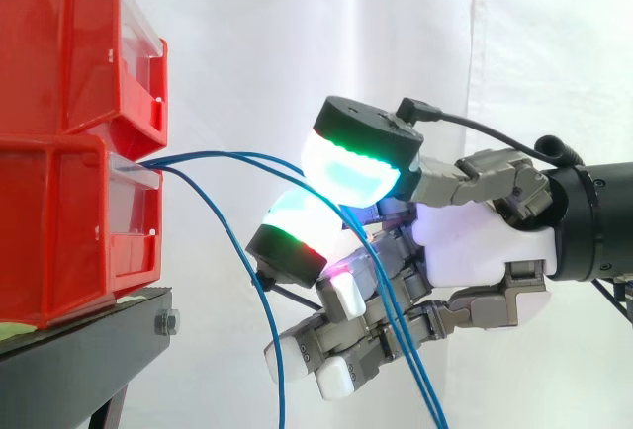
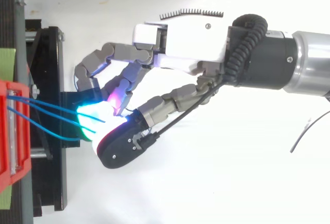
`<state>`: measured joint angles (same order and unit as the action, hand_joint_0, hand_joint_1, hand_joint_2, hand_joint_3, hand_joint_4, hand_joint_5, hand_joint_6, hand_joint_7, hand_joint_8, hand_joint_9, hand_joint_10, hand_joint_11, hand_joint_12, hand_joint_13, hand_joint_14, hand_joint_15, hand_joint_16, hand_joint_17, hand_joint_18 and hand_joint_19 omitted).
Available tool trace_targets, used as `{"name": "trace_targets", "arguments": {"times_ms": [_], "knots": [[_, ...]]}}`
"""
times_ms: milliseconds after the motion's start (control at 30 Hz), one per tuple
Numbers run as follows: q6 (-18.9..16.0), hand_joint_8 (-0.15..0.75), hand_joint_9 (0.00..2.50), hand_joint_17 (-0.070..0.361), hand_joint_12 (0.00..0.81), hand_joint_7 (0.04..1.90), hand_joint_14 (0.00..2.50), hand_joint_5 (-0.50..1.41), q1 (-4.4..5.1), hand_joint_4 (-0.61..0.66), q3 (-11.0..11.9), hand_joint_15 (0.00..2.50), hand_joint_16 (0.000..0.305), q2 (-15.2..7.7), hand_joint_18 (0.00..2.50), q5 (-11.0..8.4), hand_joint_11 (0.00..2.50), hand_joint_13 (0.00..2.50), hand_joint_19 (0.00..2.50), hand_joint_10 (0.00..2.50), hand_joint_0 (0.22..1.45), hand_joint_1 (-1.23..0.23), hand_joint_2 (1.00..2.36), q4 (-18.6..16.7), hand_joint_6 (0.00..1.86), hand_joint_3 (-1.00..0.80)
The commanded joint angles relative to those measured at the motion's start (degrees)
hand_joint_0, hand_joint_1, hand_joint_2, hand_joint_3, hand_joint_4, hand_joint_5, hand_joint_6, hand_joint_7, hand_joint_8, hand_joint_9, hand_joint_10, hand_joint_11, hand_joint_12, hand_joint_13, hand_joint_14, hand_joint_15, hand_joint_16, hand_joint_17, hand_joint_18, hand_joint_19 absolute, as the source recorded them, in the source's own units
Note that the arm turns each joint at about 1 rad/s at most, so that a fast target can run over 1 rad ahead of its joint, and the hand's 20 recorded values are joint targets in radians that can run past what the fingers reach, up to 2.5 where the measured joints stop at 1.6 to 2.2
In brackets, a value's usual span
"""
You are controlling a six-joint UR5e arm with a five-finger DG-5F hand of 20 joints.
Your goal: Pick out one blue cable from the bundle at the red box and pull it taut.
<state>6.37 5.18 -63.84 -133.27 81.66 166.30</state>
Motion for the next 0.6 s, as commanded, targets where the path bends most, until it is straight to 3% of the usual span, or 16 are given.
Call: {"name": "trace_targets", "arguments": {"times_ms": [0,167,400,567], "knots": [[0.0,0.283,1.10,0.107,0.324,1.27,0.01,-0.14,0.00,0.08,0.0,0.31,0.047,0.0,0.64,-0.01,0.70,0.77,0.52,0.02,0.55,-0.57,1.00,0.1,0.88,-0.50],[0.0,0.280,1.09,0.103,0.316,1.30,0.01,-0.14,0.00,0.06,0.0,0.32,0.046,0.0,0.63,-0.01,0.70,0.76,0.53,0.02,0.60,-0.62,1.00,0.3,0.87,-0.50],[0.0,0.273,1.04,0.103,0.312,1.33,0.01,-0.15,0.00,0.00,0.5,0.32,0.046,0.0,0.62,-0.10,0.70,0.75,0.51,0.02,0.65,-0.81,1.01,0.3,0.88,-0.38],[0.0,0.255,1.00,0.102,0.305,1.32,0.01,-0.16,0.00,-0.04,0.5,0.30,0.045,0.0,0.62,-0.10,0.71,0.74,0.48,0.02,0.69,-0.88,1.01,0.3,0.89,-0.44]]}}
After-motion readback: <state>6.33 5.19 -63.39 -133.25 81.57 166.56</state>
